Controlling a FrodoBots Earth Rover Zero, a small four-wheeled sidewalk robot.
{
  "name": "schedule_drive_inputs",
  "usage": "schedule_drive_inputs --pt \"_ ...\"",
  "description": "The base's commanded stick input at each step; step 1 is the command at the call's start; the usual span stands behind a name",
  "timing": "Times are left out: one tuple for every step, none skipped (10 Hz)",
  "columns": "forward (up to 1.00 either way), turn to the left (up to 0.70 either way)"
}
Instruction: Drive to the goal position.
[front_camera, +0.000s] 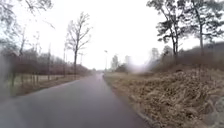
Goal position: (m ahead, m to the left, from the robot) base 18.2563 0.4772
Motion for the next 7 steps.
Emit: schedule_drive_inputs --pt "0.46 0.0" --pt "0.47 0.13" --pt "0.48 0.48" --pt "0.48 0.48" --pt "0.48 0.48" --pt "0.48 0.48" --pt "0.47 0.47"
